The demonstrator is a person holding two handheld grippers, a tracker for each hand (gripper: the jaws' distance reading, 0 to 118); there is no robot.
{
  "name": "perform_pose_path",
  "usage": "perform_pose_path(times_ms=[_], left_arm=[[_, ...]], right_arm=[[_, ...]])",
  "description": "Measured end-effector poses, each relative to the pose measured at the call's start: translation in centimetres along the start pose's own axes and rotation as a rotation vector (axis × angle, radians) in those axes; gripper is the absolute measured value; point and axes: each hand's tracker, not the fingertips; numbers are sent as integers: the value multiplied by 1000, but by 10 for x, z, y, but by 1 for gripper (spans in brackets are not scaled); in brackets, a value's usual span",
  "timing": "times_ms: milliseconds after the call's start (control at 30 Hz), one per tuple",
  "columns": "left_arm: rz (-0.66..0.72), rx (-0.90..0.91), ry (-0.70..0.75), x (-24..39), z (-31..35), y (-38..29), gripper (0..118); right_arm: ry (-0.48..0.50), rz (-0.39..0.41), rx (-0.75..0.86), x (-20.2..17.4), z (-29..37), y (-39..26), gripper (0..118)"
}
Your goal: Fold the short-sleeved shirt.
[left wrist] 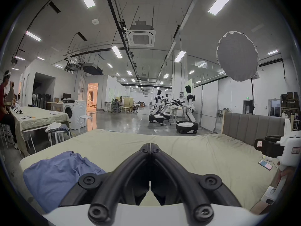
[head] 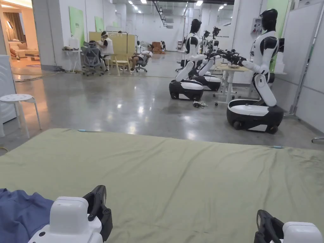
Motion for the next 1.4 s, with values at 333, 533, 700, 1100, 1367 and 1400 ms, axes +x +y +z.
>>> perform_pose_path(times_ms=[333, 533, 700, 1100, 1367, 1400], left_arm=[[-47, 6, 152, -51, 39, 3, 0], [-145, -4, 468, -123, 98, 6, 0], [-110, -27, 562, -161, 133, 4, 0], [17, -226, 448, -229, 11, -42, 0], [133, -509, 399, -300, -148, -110, 0], [132, -523, 404, -306, -159, -119, 0]], right_arm=[[200, -23, -30, -60, -23, 1, 1], [490, 10, -32, -168, -26, 9, 1], [608, -30, -51, -221, -24, 14, 1], [536, 62, -100, -212, -70, -2, 1], [486, 119, -223, -217, -140, -39, 1], [493, 133, -244, -219, -147, -44, 1]])
